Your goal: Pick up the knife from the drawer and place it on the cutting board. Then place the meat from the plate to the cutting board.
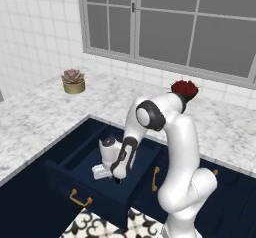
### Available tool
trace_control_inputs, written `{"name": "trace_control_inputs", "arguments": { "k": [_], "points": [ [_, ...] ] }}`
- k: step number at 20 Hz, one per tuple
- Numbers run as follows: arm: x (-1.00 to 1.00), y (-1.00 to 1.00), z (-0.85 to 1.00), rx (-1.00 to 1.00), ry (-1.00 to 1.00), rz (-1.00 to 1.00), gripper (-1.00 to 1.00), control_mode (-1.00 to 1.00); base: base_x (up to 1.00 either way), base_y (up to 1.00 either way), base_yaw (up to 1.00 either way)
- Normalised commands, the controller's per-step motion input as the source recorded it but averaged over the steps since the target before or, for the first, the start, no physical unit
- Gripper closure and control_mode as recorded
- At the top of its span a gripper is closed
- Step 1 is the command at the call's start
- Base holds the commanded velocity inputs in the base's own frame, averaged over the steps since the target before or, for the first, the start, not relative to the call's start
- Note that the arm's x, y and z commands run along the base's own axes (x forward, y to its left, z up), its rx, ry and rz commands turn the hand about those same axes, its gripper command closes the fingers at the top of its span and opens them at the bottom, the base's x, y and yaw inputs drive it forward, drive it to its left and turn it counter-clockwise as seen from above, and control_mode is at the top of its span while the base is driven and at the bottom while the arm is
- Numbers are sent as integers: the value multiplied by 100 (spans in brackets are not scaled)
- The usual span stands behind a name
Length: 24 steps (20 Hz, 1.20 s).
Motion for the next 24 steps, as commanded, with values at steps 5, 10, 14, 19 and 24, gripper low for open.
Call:
{"name": "trace_control_inputs", "arguments": {
  "k": [5, 10, 14, 19, 24],
  "points": [
    [-18, 4, -17, 9, 2, 0, 100, -100, 0, 0, 0],
    [-30, -8, 95, 15, 16, 0, 100, -100, 0, 0, 0],
    [-8, 12, 100, 0, 7, 0, 100, -100, 0, 0, 0],
    [4, 32, 100, -7, 3, 0, 100, -100, 0, 0, 0],
    [7, 67, 100, -16, 3, 0, 100, -100, 0, 0, 0]
  ]
}}
